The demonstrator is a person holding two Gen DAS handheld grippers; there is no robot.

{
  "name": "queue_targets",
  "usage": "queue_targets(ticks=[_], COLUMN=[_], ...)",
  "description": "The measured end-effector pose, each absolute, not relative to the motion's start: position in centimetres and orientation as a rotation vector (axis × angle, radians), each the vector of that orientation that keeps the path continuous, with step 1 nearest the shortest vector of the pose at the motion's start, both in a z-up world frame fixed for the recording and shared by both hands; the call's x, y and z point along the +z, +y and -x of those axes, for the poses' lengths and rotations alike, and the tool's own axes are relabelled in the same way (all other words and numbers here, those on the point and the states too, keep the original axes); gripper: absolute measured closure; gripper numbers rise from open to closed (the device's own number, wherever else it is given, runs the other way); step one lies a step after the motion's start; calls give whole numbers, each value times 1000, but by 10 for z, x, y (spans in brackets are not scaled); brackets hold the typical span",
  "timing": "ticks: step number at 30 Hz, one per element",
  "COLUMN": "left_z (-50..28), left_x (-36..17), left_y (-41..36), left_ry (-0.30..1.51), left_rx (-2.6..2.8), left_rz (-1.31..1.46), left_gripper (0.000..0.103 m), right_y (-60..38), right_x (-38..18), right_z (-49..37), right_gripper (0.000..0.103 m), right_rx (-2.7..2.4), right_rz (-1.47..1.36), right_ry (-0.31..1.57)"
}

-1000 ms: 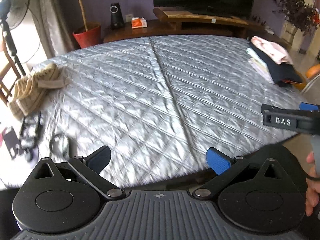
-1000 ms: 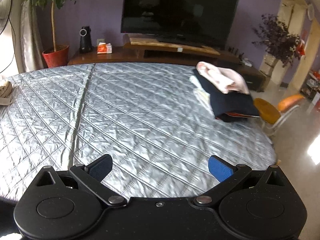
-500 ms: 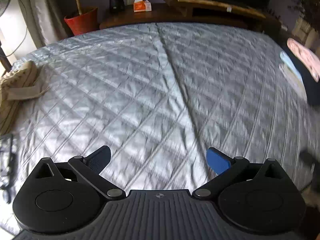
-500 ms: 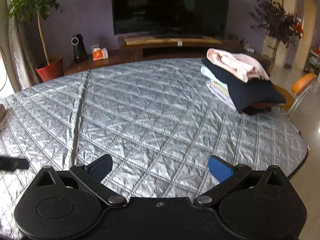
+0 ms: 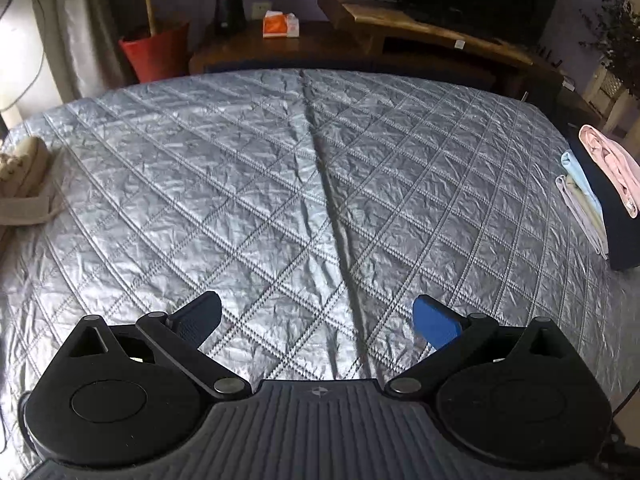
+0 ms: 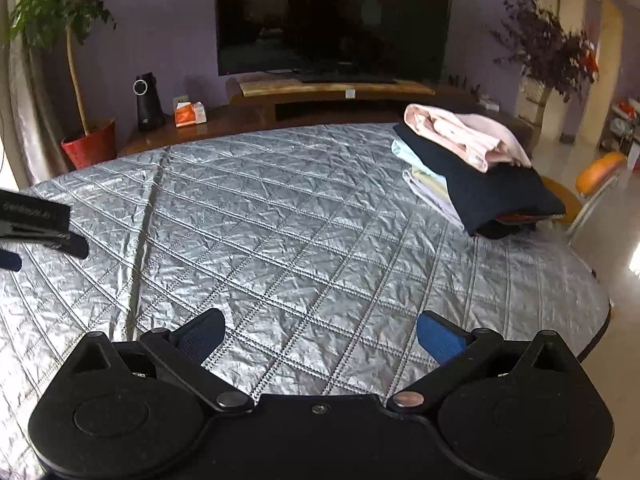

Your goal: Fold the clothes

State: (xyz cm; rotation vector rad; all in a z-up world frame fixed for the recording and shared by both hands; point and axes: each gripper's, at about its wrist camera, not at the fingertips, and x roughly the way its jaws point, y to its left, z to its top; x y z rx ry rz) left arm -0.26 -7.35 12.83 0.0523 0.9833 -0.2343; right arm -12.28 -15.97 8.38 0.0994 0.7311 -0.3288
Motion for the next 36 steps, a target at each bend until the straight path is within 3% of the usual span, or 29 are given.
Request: queue_targets(ticks=[19,31,36], left_z=[-2,-12,-19], left_x=[119,82,62], left_y=[-77,-69,-69], left_ry=[1008,1039,1034], left_rx=[-214,-178,-132], left_rz=[-48,41,37], left_gripper=[1,1,1], right_y=[-154,-170,-169], right_x=[78,63,43], right_z=[115,75,32], right_gripper=[1,1,1], right_rx=[-303,-302,-359], right_rz=[-92,-198,6], right_ry=[769,867,804])
